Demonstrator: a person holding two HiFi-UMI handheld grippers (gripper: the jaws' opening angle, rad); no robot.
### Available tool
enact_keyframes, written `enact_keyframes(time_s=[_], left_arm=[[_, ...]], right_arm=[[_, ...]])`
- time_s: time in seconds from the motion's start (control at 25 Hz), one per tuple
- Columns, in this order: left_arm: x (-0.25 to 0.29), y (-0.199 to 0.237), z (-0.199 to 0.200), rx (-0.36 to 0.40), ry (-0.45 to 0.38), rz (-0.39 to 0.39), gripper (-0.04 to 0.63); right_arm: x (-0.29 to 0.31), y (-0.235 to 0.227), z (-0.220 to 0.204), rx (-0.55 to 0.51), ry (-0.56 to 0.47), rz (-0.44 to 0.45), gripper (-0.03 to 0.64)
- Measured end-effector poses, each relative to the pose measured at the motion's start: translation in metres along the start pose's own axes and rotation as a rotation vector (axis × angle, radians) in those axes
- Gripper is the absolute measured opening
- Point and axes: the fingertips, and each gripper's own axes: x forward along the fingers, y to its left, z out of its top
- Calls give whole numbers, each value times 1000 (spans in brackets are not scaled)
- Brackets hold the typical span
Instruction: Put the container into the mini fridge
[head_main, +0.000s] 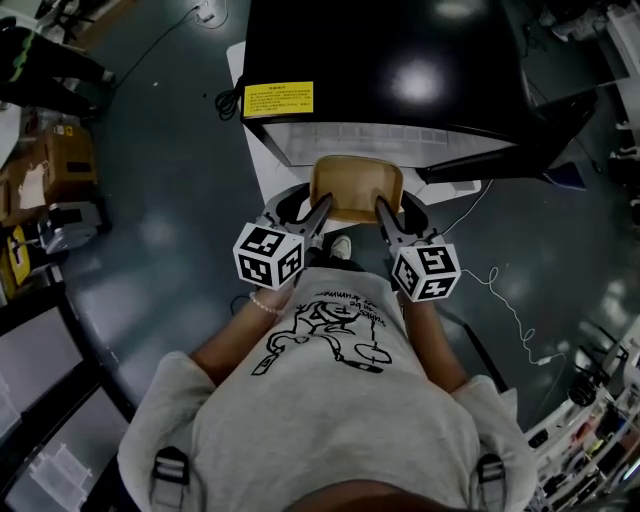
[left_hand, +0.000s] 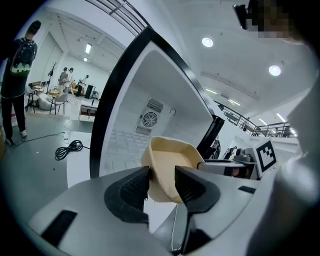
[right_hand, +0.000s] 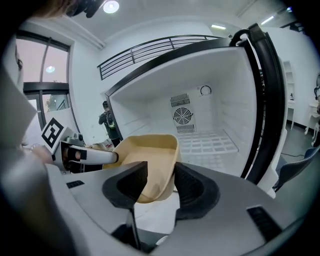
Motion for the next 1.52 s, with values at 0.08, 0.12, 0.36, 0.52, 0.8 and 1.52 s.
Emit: enact_keyframes(time_s=[0.08,0.12,0.36,0.52,0.8,1.52], left_arm=[[-3,-1,6,2,-9,0,170],[-4,-2,8,3,-12,-1,170],[-9,-2,16,1,-27,-1,170],[-9,0,20,5,-33,5,170],[-2,3,30,4,-57,10,169],[28,10,38,20,-54,19,169]], right_arm=[[-2,2,4,-4,-3,4,178],[-3,3,7,-4,-7,4,178],[-4,8,16,-5,-21,8,178],[-4,9,19,-9,-22,10,178],[-1,4,21,-5,-27,6,178],[16,-20,34,-12,-38,-34,178]])
